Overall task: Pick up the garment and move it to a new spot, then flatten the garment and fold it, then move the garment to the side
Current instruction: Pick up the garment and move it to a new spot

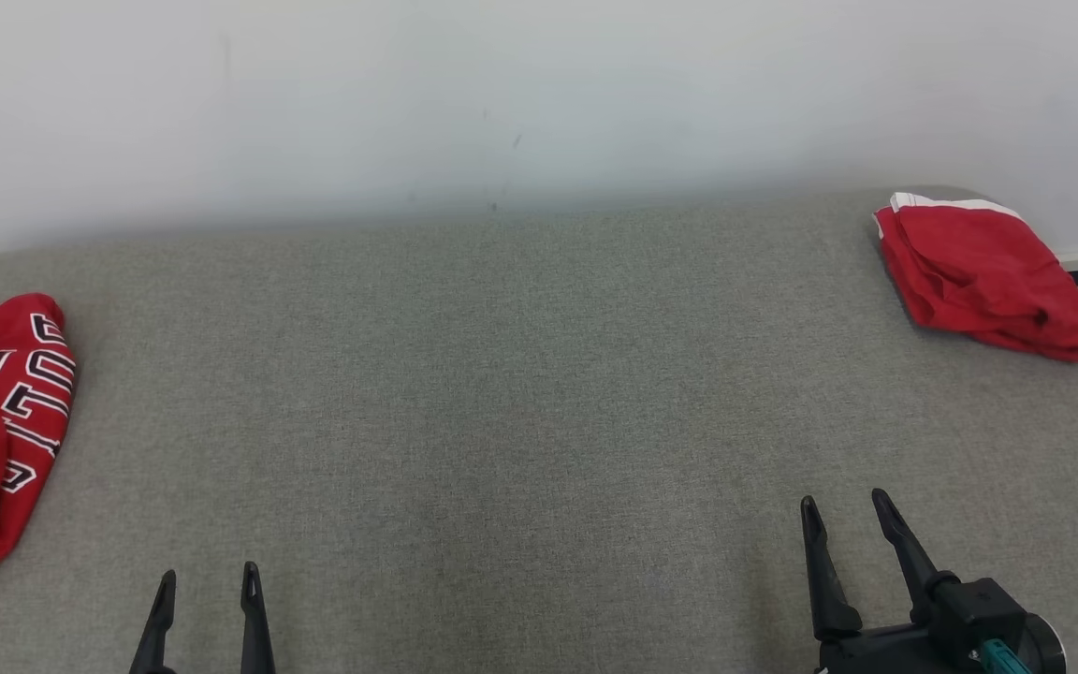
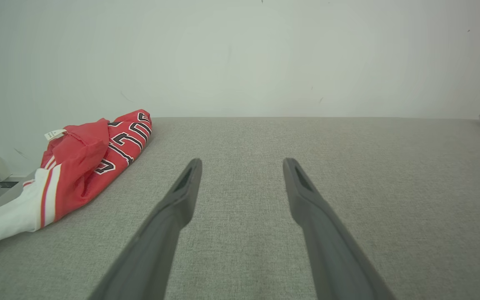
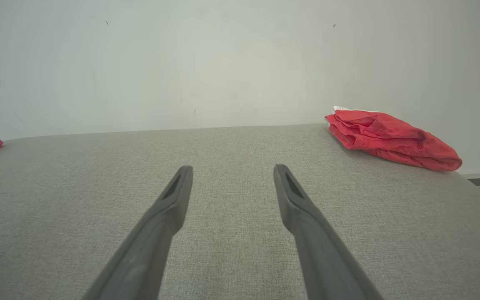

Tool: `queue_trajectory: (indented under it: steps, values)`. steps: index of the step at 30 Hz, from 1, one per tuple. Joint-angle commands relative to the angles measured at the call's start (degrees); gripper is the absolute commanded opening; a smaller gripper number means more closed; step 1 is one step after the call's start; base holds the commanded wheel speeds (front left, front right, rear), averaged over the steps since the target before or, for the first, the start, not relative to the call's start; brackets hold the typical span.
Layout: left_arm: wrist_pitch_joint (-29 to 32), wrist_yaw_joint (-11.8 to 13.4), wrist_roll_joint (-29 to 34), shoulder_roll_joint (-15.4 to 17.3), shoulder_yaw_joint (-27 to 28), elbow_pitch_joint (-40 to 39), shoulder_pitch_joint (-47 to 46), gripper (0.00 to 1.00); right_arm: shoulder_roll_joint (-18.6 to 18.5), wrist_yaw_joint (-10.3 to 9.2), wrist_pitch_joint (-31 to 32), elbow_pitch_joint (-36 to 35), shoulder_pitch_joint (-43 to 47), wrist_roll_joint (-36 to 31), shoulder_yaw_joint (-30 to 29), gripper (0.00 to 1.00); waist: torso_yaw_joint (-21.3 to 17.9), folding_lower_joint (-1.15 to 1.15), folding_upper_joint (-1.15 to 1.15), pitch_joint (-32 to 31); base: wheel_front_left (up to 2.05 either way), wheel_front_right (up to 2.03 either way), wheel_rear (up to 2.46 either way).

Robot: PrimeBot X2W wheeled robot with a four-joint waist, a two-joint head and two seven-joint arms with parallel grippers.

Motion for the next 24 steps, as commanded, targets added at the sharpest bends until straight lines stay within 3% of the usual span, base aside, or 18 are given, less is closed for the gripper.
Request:
queue_trajectory:
  steps: [1, 16, 24]
  values:
    - [-0.19, 0.12, 0.6, -0.07, 0.17, 0.06, 0.22, 1.0, 0.17, -0.14, -0.01, 0.05, 0.38, 0.36, -0.01, 1.0, 0.0, 0.0, 0.0, 0.04, 0.0, 0.0, 0.0]
    - [-0.19, 0.2, 0.65, -0.07, 0.35, -0.02, -0.36, 1.0, 0.17, -0.14, -0.01, 0.08, 0.18, 0.01, 0.06, 1.0, 0.26, 0.0, 0.0, 0.58, 0.0, 0.0, 0.0]
    - [-0.19, 0.04, 0.92, -0.07, 0.43, 0.35, -1.12, 1.0, 0.17, -0.14, -0.01, 0.18, 0.39, 0.35, 0.2, 1.0, 2.69, 0.0, 0.0, 1.17, 0.0, 0.0, 0.0]
